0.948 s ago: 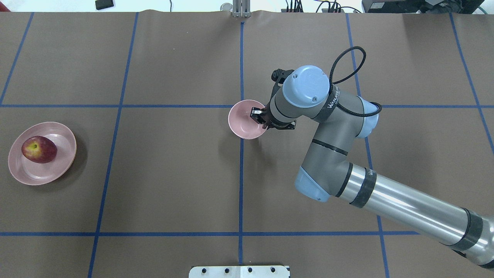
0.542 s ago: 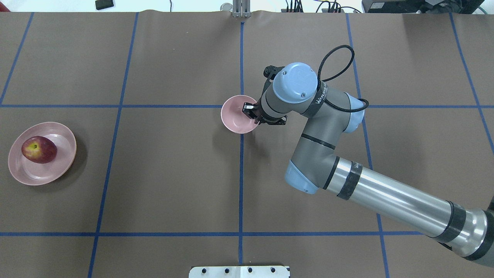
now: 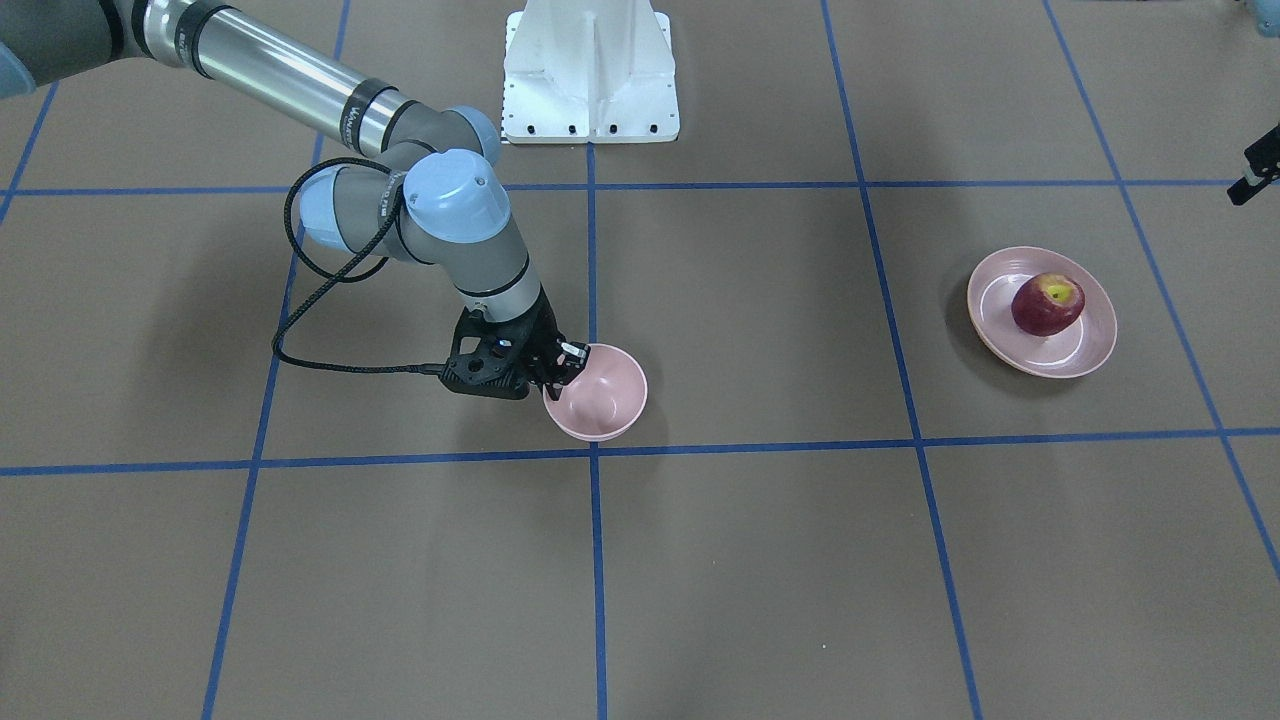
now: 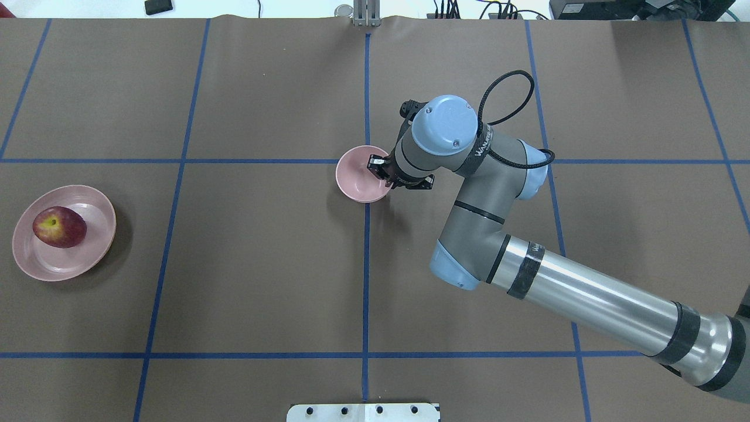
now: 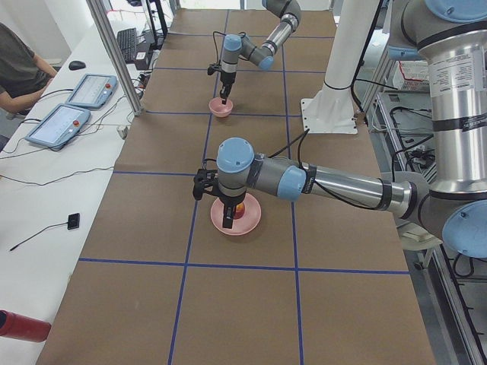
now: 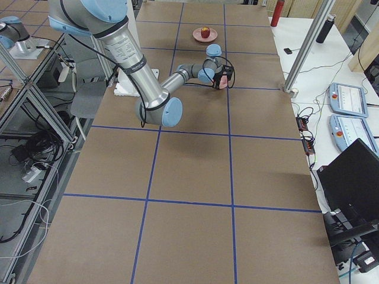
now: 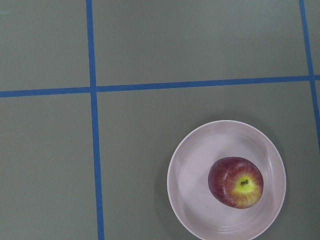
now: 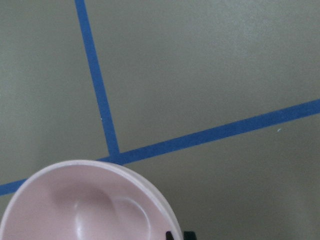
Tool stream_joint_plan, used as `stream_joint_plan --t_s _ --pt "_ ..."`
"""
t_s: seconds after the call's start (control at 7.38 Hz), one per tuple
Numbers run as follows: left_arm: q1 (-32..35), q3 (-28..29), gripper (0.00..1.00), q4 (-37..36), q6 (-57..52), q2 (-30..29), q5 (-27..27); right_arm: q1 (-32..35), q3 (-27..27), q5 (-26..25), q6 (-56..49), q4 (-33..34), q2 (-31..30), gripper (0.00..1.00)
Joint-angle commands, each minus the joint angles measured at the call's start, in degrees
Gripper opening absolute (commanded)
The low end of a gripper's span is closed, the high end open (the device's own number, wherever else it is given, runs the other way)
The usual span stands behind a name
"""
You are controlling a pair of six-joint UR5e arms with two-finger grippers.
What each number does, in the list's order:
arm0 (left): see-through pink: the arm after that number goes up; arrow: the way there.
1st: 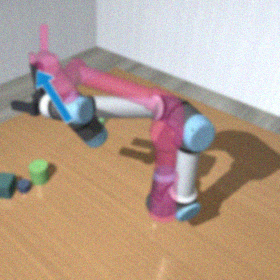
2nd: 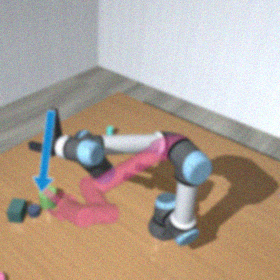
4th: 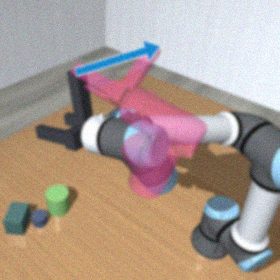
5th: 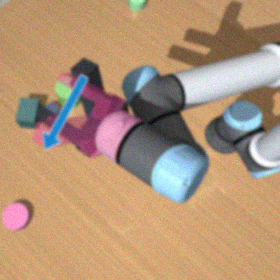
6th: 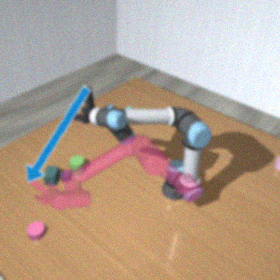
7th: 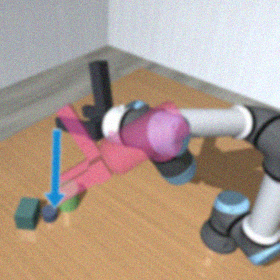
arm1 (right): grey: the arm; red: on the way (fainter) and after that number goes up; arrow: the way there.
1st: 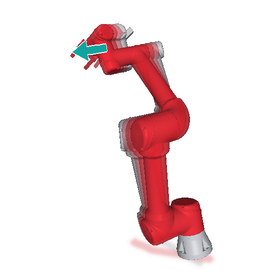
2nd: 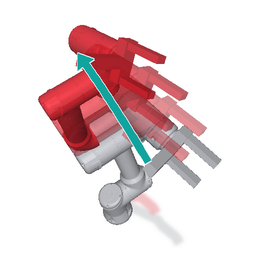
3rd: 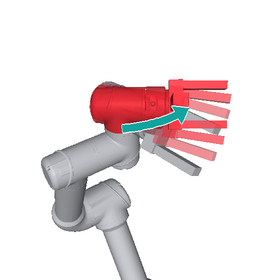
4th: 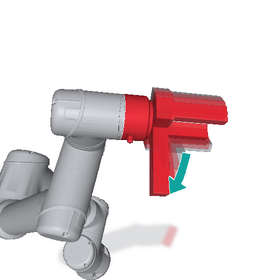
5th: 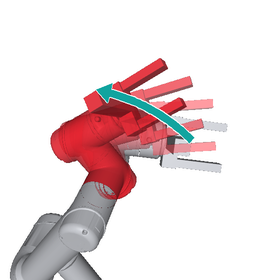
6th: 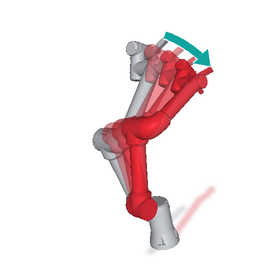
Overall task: Move apple from plate to bowl
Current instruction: 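Slide the pink bowl with the right gripper toward the table center, then release the bowl and withdraw the right gripper while the left gripper reaches the apple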
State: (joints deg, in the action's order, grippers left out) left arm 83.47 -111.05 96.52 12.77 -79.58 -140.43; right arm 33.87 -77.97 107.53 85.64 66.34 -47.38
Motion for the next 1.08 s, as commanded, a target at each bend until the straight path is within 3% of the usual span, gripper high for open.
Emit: stream_joint_plan --t_s 0.0,0.14,0.27,0.41,0.54,0.81,0.95 --pt "-5.2 0.0 0.98 2.6 12.0 -0.6 -0.4 0.9 -2.3 3.5 1.3 0.0 -0.3 1.0" --pt "-9.2 0.1 0.98 8.3 19.4 -0.6 3.5 2.8 -6.6 5.5 1.4 1.0 -2.5 1.0" --pt "-14.4 0.2 0.98 12.9 24.6 -0.2 8.3 6.0 -15.0 8.1 1.0 2.2 -9.0 1.0" --pt "-18.7 0.2 0.98 13.8 27.5 -0.3 12.3 10.4 -21.5 12.5 -0.1 4.0 -15.7 1.0" --pt "-22.4 1.1 0.98 13.8 29.0 -0.5 14.6 13.2 -25.6 13.7 -2.1 4.1 -20.7 1.0" --pt "-24.6 2.2 0.98 14.8 29.0 -0.9 15.2 15.0 -29.8 13.8 -9.7 3.6 -29.3 1.0" --pt "-25.2 4.5 0.98 19.0 29.2 -1.0 15.2 14.8 -29.8 13.5 -10.6 3.5 -30.0 1.0"
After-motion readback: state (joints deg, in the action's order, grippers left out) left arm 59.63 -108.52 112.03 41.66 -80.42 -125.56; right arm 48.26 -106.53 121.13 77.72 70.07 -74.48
